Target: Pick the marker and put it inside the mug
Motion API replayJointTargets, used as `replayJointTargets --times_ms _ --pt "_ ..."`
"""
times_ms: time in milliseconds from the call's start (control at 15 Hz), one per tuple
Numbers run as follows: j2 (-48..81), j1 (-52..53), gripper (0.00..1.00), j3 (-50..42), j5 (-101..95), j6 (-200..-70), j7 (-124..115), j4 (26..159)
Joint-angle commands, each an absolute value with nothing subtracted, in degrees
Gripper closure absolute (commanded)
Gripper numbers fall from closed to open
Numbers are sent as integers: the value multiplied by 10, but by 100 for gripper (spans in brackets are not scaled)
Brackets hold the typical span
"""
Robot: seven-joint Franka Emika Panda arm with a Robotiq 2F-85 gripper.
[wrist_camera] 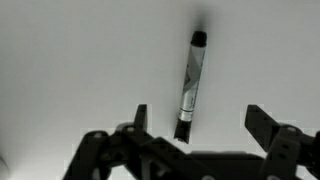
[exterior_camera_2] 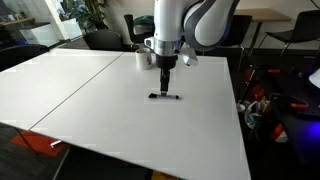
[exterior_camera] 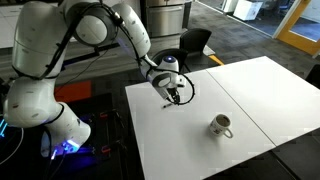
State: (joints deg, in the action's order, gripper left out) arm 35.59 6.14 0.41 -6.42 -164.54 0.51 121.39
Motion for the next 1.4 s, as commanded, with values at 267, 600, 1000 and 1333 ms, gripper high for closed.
replayJointTargets --times_ms 267,600,1000,1333 --pt "400 57 0 9 -55 -1645 5 1172" --pt "416 56 23 11 -55 -1639 7 1157" --pt "436 54 19 13 -54 -1629 10 1129" --pt "449 54 67 14 -54 -1626 11 1112"
